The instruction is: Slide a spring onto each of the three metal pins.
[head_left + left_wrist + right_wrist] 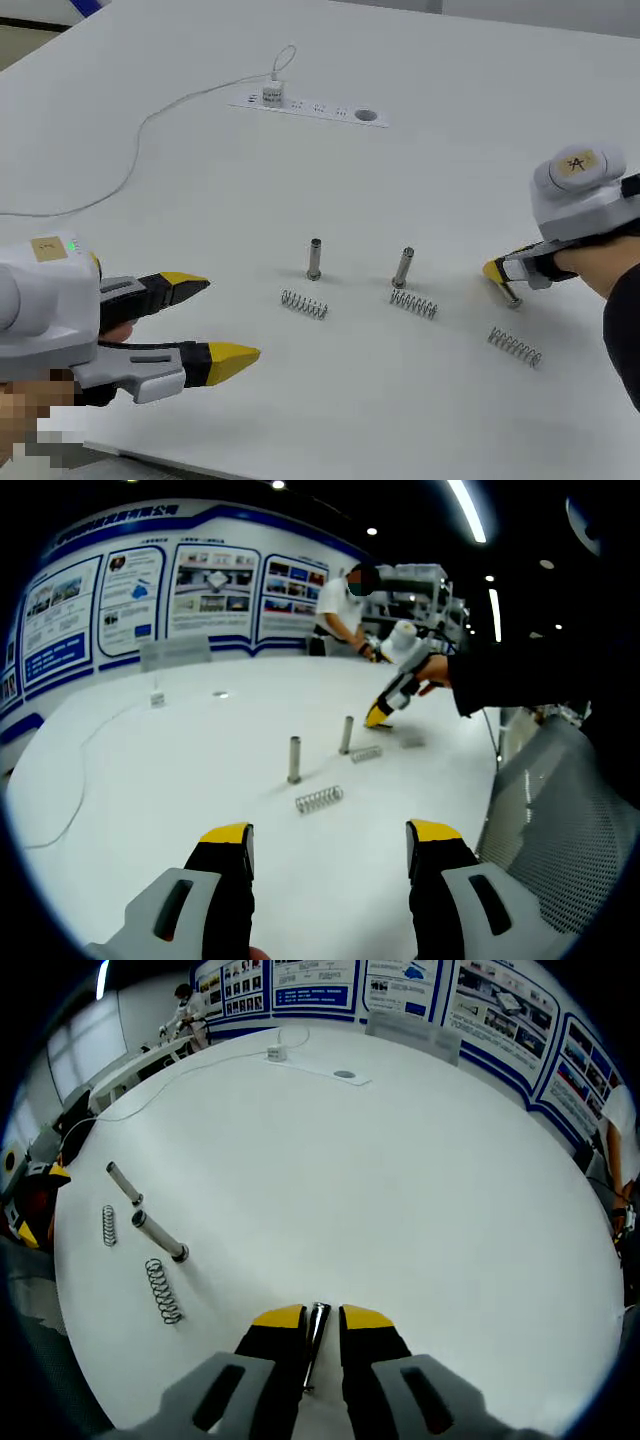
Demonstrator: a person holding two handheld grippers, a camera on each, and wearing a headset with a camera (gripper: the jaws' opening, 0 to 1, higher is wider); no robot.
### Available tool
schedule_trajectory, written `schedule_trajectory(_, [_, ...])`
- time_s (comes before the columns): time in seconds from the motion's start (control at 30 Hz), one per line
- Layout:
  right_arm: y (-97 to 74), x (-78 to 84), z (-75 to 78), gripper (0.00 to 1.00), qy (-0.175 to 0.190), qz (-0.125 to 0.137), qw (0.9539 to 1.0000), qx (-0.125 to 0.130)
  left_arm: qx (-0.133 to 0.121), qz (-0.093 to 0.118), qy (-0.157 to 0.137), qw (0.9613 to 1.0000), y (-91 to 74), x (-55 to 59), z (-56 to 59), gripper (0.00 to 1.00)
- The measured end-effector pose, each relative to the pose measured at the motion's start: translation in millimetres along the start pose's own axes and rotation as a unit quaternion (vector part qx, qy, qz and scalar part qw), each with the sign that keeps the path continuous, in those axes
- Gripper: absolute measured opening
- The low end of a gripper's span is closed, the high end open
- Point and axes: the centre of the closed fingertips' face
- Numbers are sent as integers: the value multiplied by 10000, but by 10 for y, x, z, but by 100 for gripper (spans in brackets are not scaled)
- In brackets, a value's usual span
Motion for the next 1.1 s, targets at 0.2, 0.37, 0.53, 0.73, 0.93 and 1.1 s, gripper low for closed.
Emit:
schedule_trajectory(0.2, [33, 36, -1, 12, -22, -133, 9999, 12, -3, 2, -13, 10000, -6, 5, -1, 63])
schedule_trajectory(0.37, [35, 28, -10, 11, 10, -161, 9999, -23, -16, -12, -25, 10000, -15, 17, -8, 63])
schedule_trajectory(0.53, [37, 33, -35, 9, -7, -187, 9998, 6, -16, -16, -27, 10000, -14, 16, -7, 63])
schedule_trajectory(0.73, [40, 35, -19, 9, 159, -167, 9997, 4, 2, -22, -8, 10000, -2, 9, 1, 63])
schedule_trajectory(0.93, [-68, -71, 2, 8, 323, 229, 9992, 75, 3, -19, 23, 10000, -6, -12, -5, 62])
schedule_trajectory(1.1, [-222, -94, -9, 8, 317, 326, 9989, 74, 18, 12, 63, 10000, 1, -55, 1, 62])
Point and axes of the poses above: the centre of the closed fingertips' face, and the gripper's own axes: y roughly forward along the fingers, z roughly to its right, x roughly out of its underside, and after that the axes turned 4 degrees about -z, right-handed
